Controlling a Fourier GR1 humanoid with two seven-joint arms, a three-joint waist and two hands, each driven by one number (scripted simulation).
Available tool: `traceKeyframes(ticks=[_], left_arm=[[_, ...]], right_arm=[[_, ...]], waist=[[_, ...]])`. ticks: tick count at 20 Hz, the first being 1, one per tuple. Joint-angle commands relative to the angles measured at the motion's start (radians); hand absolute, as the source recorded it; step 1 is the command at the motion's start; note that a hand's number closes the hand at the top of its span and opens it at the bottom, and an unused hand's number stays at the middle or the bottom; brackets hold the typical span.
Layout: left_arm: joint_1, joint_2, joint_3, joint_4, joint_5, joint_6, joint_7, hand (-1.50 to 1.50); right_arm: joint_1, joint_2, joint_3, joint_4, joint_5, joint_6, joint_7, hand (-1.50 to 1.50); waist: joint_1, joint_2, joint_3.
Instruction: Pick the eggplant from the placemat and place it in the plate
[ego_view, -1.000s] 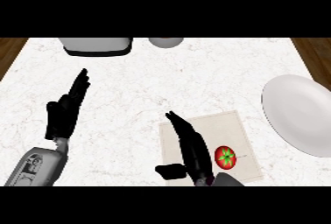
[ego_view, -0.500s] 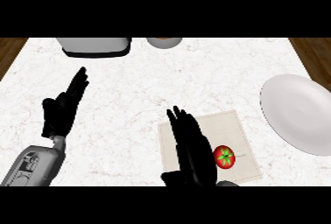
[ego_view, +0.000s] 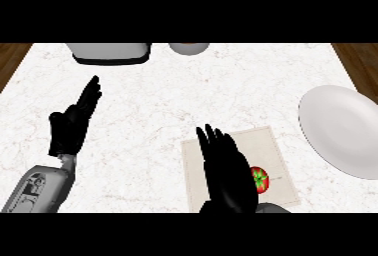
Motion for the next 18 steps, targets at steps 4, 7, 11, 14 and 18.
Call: traceKeyframes(ticks=[4,7,11,14,18], left_arm=[[0.046,-0.006,-0.003,-0.031,-0.015,-0.005,-0.023,0.0],[0.033,0.015,0.031,-0.004,0.008,-0.04,-0.031,0.0],[0.029,-0.015,0.014,-0.03,-0.015,-0.019,-0.005,0.0],[0.013,-0.013,0.021,-0.027,-0.007,-0.031,0.009,0.0],[-0.024,-0.045,0.004,-0.019,-0.037,-0.01,0.039,0.0]], right_arm=[[0.018,0.066,-0.018,-0.005,-0.053,0.176,0.237,-1.5],[-0.006,0.059,-0.076,-0.01,-0.094,0.228,0.236,-1.5],[0.024,0.053,-0.093,0.082,-0.091,0.229,0.15,-1.5],[0.03,0.049,-0.082,0.168,-0.083,0.25,0.134,-1.5],[0.078,0.054,-0.083,0.173,-0.084,0.264,0.116,-1.5]], waist=[[0.013,0.001,0.001],[0.01,0.003,0.001],[0.013,0.004,0.002],[0.014,0.006,0.002],[0.007,0.005,0.002]])
